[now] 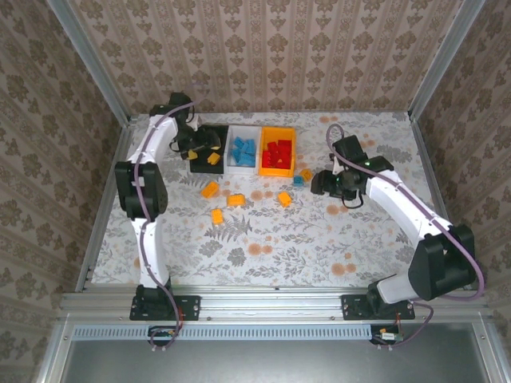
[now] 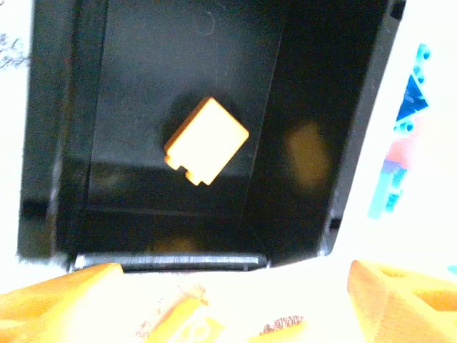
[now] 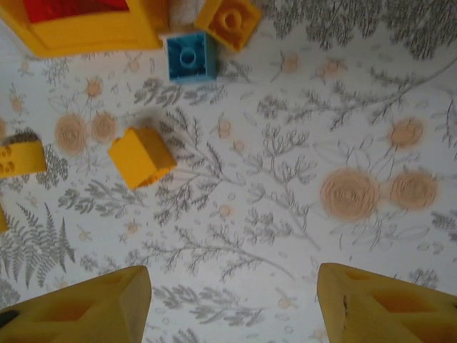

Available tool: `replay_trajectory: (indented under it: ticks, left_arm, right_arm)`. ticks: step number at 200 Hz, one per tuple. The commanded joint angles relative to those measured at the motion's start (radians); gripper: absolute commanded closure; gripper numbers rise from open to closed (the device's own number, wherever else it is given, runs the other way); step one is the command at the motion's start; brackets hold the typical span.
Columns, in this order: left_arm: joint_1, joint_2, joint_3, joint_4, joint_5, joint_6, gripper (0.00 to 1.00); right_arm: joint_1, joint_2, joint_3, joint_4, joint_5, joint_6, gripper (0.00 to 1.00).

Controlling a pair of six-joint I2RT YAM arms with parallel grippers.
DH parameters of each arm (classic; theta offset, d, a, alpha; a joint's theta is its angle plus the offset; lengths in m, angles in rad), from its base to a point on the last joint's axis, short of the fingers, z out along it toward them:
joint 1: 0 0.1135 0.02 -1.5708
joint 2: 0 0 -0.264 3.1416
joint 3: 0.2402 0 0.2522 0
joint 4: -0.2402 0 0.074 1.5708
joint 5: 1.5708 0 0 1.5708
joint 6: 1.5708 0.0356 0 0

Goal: Sort the legos into containers by color

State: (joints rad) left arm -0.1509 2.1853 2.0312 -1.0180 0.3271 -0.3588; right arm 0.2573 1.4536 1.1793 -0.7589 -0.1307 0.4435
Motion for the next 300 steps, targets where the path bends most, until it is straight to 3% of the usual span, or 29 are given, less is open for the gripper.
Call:
replay_trajectory:
  ticks: [1, 16, 47, 104, 162, 236, 300]
  left_arm:
    - [0.013, -0.149, -0.077, 0.021, 0.030, -0.014, 0.16]
    - [0.013, -0.229, -0.163, 0.041, 0.039, -0.020, 0.16]
    - [0.009, -0.405, -0.388, 0.092, 0.055, -0.055, 0.14]
    - [-0.013, -0.657, -0.712, 0.156, 0.040, -0.132, 0.14]
    - [-0.012, -0.735, -0.747, 0.078, -0.033, -0.082, 0.13]
    - [0.003, -0.768, -0.795, 0.071, -0.028, -0.081, 0.13]
    - [0.016, -0.773, -0.810, 0.088, -0.011, -0.081, 0.13]
  right_arm:
    - [-0.068, 0.145, 0.130, -0.029, -0.051, -0.020, 0.36]
    - [-0.103, 0.288, 0.248, -0.123, -0.154, 0.008, 0.37]
    - [-0.107, 0.505, 0.420, -0.216, -0.248, 0.072, 0.37]
    - [-0.107, 0.645, 0.431, -0.032, -0.346, 0.401, 0.34]
    - [-0.114, 0.767, 0.540, -0.069, -0.292, 0.421, 0.33]
    - [-0.115, 0.873, 0.663, -0.105, -0.265, 0.433, 0.36]
    - [-0.113, 0.922, 0.732, -0.155, -0.233, 0.426, 0.53]
